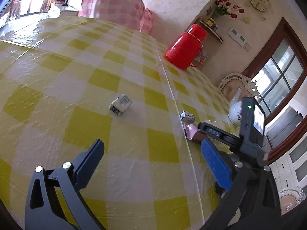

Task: Organize snacks
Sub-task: 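Grasp the clear bag of nuts with the right gripper while the left grasps the pink bar, then lift both held snacks and carry them to the box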

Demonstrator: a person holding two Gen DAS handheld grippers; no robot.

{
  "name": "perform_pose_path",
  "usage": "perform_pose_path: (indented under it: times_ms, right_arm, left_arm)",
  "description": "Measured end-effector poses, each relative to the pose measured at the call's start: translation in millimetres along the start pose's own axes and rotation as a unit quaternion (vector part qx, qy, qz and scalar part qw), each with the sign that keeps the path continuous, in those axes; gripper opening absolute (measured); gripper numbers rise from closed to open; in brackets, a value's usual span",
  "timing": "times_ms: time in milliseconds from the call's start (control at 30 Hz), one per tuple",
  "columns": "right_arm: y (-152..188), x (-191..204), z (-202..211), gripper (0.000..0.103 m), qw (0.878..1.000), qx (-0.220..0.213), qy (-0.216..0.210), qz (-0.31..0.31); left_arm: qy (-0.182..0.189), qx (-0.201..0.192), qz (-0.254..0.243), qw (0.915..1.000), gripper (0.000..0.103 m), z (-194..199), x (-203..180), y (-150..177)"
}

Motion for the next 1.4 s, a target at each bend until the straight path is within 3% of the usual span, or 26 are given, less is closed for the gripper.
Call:
perform_pose_path:
  times_ms: [33,67,100,133,367,467,600,733,900,1000,1067,1133,1167,1233,1300,1400]
  right_arm:
    - [1.2,0.2,0.1,0.082,1.0,0.001,-0.004,0.0]
    - [3.3,1.3,2.1,0.067,1.0,-0.001,-0.019,0.001]
    - [5.3,3.1,3.8,0.06,1.0,-0.002,-0.031,0.002]
    - [7.4,2.5,7.7,0.041,0.999,-0.008,-0.033,0.003]
    - [56.8,-9.4,54.4,0.04,0.998,-0.037,-0.037,-0.031]
    - [96.2,-14.4,82.8,0.04,0.997,-0.044,-0.041,-0.049]
    - [152.7,-20.6,114.7,0.04,0.993,-0.048,-0.071,-0.081]
    - [172.5,-23.6,137.5,0.04,0.986,-0.066,-0.104,-0.109]
    - [172.2,-19.3,138.3,0.04,0.986,-0.059,-0.114,-0.108]
    - [171.1,-18.6,143.5,0.04,0.986,-0.064,-0.114,-0.103]
    - [169.7,-18.7,147.2,0.04,0.986,-0.07,-0.114,-0.101]
    - [168.9,-18.8,148.9,0.04,0.985,-0.072,-0.115,-0.102]
    - [168.4,-18.8,149.4,0.04,0.985,-0.072,-0.116,-0.102]
    - [168.0,-19.4,151.0,0.04,0.985,-0.076,-0.116,-0.104]
    - [168.2,-21.0,151.0,0.04,0.985,-0.08,-0.113,-0.106]
    - [169.6,-27.4,145.7,0.04,0.983,-0.079,-0.113,-0.12]
  left_arm:
    - [0.0,-0.001,-0.004,1.0,0.101,0.4,-1.6,0.1]
    - [-0.001,-0.001,-0.007,1.0,0.101,0.1,-2.5,-0.1]
    - [-0.001,-0.001,-0.009,1.0,0.101,-0.7,-3.4,-0.1]
    - [-0.002,-0.001,-0.012,0.9999,0.101,-1.2,-4.6,-0.2]
    - [-0.003,0.0,-0.033,0.9994,0.101,-1.6,-8.2,0.0]
    - [0.002,0.005,-0.083,0.9965,0.101,-3.5,-25.4,5.2]
    - [0.003,0.013,-0.196,0.9805,0.101,-10.2,-57.2,4.7]
    - [-0.01,0.053,-0.327,0.9436,0.101,-37.2,-93.2,0.9]
    - [-0.013,0.1,-0.407,0.9081,0.101,-85.6,-121.7,-1.2]
    - [-0.027,0.133,-0.458,0.8783,0.084,-116.2,-130.3,8.9]
    - [-0.029,0.147,-0.471,0.8695,0.076,-125.8,-131.2,14.4]
    - [-0.01,0.166,-0.467,0.8684,0.061,-129.6,-128.5,20.3]
    - [0.015,0.182,-0.457,0.8706,0.044,-128.1,-128.6,23.1]
    - [0.03,0.188,-0.453,0.8711,0.022,-124.0,-130.6,25.9]
    - [0.031,0.183,-0.462,0.8671,0.021,-117.9,-132.6,32.4]
    - [0.032,0.167,-0.458,0.8723,0.021,-102.9,-137.3,40.1]
Point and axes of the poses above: each gripper's, at about its wrist camera, not at the fingertips, and z roughly against the way its jaws point, x to its left, y to its underside, the point moved 8 cm from there along -z, roughly the way its jaws point, and after that the axes turned 6 degrees about x, right-handed, at the moved point
